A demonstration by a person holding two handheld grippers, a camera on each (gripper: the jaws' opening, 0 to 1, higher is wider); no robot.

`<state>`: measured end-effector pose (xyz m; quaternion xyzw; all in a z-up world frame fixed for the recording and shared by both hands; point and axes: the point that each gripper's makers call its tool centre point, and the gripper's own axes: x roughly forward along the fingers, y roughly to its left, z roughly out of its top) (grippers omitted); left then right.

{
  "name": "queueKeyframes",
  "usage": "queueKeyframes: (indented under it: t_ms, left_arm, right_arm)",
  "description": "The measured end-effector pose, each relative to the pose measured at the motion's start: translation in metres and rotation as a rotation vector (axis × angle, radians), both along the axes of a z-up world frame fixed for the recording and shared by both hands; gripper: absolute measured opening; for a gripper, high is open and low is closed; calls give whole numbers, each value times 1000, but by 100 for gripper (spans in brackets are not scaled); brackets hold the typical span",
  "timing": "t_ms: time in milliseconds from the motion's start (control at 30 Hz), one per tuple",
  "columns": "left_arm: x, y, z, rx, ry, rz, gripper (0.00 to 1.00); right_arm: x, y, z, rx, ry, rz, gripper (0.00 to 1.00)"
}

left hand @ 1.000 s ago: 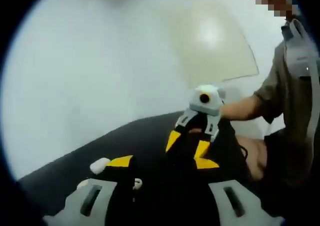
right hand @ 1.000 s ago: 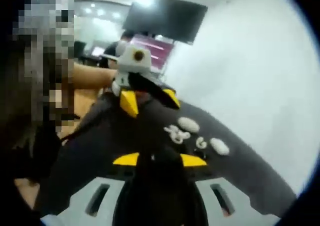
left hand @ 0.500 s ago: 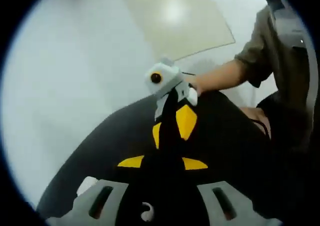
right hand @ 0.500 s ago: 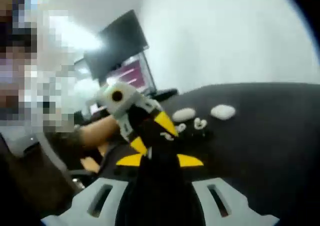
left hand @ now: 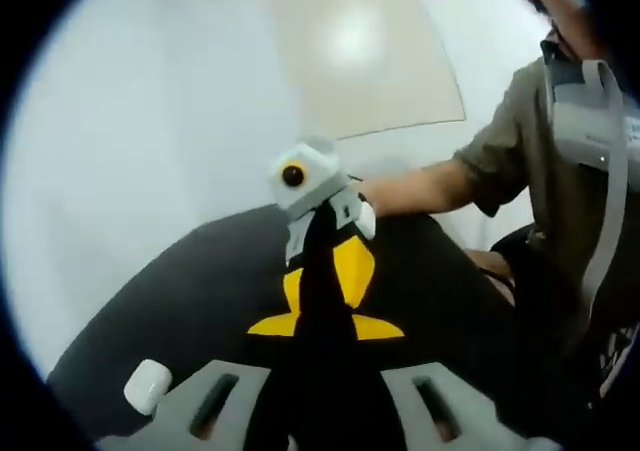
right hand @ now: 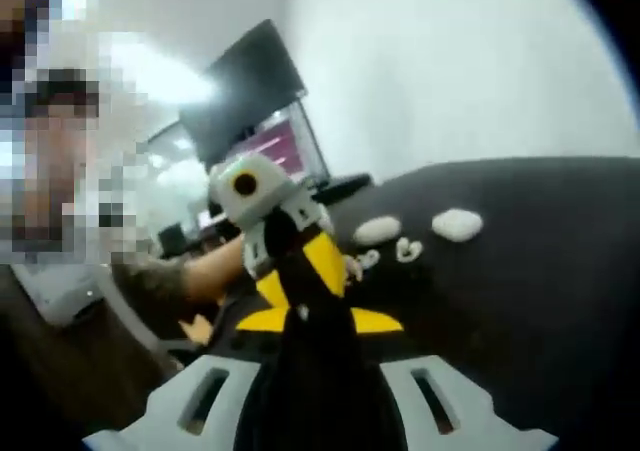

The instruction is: Pick up three earphones and place each one into its charging case using tactile feedback, ensure that each earphone is properly inserted and securely positioned inside the case.

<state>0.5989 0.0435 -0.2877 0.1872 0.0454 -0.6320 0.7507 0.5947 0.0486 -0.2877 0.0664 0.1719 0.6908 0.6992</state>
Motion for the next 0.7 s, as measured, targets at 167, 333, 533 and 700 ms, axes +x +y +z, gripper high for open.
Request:
queueKeyframes:
  t_ms: [167,333,533,700]
  left_arm:
    - [-3,2,1,3,37,23,13]
    - [-2,8,2,-16,99,44,13]
    - [-6,8,2,-54,192,45,13]
    - [-11,3,1,-52,195,31,14]
  right_arm:
    - [0,0,5,25,-115,-19,24]
    - [-14,-5,6,21,-219,35,30]
    - [-4,4,-13,-108,-430,11,31]
    - [-2,18,-23,-184,-541,8,20]
